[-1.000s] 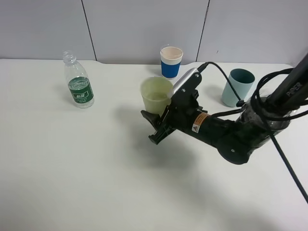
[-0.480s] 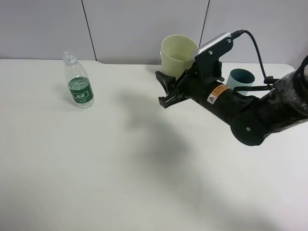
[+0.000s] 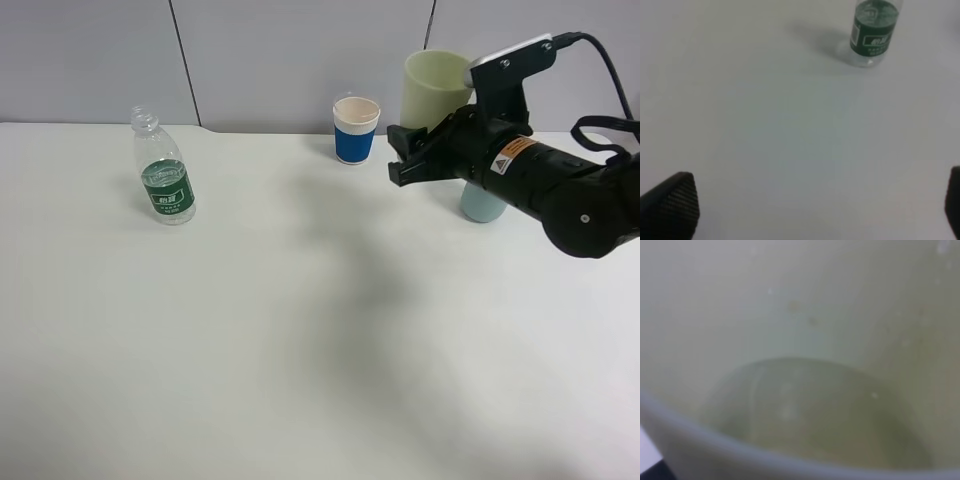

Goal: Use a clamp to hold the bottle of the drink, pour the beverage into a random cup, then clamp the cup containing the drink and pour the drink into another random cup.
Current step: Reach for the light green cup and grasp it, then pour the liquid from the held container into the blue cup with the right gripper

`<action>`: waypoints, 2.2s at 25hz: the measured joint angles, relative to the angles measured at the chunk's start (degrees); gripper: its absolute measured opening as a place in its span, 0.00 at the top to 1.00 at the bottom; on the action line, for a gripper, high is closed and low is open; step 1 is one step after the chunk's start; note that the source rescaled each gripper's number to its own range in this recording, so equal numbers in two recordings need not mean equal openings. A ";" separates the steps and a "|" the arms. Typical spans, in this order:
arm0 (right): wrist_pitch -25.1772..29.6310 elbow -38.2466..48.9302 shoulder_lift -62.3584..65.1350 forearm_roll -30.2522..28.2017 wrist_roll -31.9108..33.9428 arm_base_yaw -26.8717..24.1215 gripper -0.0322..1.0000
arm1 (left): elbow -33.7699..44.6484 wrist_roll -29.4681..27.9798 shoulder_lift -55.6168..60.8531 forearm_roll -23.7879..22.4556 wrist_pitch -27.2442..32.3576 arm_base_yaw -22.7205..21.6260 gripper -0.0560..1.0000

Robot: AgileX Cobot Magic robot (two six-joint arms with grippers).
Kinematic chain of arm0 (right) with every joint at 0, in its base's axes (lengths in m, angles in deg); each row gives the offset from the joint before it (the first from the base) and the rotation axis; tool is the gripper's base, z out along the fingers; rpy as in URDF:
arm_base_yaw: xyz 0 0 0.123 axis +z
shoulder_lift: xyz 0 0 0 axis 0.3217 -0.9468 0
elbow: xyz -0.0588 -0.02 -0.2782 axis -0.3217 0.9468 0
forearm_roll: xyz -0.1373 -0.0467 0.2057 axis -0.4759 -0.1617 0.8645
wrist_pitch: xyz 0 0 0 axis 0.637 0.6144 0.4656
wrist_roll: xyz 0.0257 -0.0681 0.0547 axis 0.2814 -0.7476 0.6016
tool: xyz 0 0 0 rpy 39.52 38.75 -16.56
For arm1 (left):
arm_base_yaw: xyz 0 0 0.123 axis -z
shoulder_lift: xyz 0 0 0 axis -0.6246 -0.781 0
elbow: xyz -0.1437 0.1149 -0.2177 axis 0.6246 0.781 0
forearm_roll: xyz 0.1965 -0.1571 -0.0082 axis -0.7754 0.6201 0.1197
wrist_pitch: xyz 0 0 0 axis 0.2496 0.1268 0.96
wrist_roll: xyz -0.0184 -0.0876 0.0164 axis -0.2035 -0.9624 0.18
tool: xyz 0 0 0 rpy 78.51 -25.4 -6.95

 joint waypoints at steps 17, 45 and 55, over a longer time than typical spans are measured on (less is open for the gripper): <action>25.63 -21.49 0.77 -15.69 18.43 -7.49 0.97 | 0.00 0.00 0.00 0.00 0.00 0.00 0.00; 55.57 -49.30 -19.00 -56.33 47.37 -4.31 0.97 | 0.00 0.00 0.00 0.00 0.00 0.00 0.00; 58.94 -53.99 -22.78 -59.31 38.08 -0.74 0.97 | 0.00 0.00 0.00 0.00 0.00 0.00 0.00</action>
